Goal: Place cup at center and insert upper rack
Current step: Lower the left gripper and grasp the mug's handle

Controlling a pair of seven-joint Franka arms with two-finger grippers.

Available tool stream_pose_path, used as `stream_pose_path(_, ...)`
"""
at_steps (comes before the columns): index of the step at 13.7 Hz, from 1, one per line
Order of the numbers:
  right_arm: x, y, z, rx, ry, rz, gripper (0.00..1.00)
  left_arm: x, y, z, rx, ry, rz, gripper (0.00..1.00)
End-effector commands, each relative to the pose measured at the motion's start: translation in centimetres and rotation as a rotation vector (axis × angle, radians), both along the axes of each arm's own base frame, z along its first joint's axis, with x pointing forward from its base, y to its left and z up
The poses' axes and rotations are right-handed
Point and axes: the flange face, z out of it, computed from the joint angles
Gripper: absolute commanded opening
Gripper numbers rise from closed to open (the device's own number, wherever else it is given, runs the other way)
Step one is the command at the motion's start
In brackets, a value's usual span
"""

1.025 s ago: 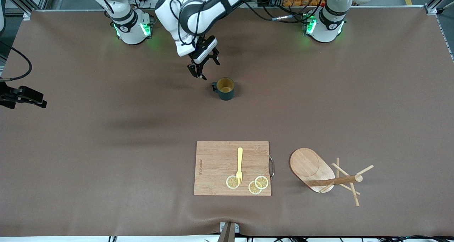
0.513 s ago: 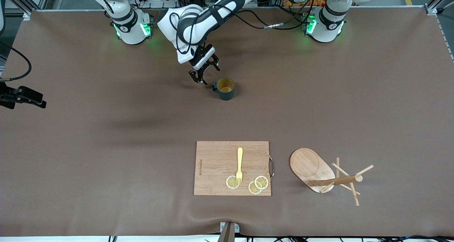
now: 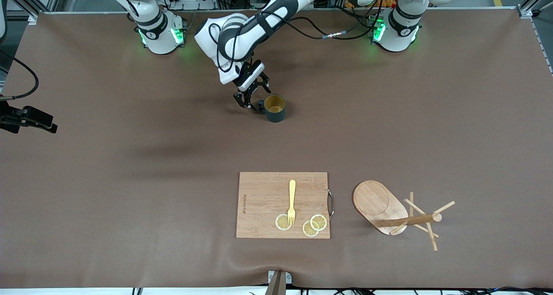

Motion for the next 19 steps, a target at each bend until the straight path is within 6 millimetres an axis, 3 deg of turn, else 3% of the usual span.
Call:
stream_pose_path(1, -0.1, -0.3, 0.6, 0.006, -0.011, -0.017, 1.0, 0.2, -0.5, -0.6, -0.015, -0.049, 0.012, 1.0)
stream_pose_path(4, 0.1, 0.1, 0.7, 0.006, -0.014, -0.017, 1.0, 0.1, -0.6, -0.9, -0.036, -0.066, 0.043, 0.97)
stream_pose_path(6, 0.2, 0.0, 0.6, 0.006, -0.016, -0.02, 1.0, 0.1, -0.6, -1.0, -0.04, -0.069, 0.046, 0.85)
stream_pose_path(14, 0.3, -0.2, 1.2, 0.006, -0.033, -0.025, 1.0, -0.3, -0.8, -0.8, -0.046, -0.05, 0.043, 0.01)
stream_pose_path(17, 0.3, -0.3, 1.2, 0.006, -0.033, -0.026, 1.0, -0.1, -1.0, 0.6, -0.062, -0.038, 0.031, 0.0)
stream_pose_path(19, 0.4, -0.3, 1.3, 0.006, -0.041, -0.026, 1.0, 0.4, -1.2, 3.0, -0.099, -0.013, 0.032, 0.0)
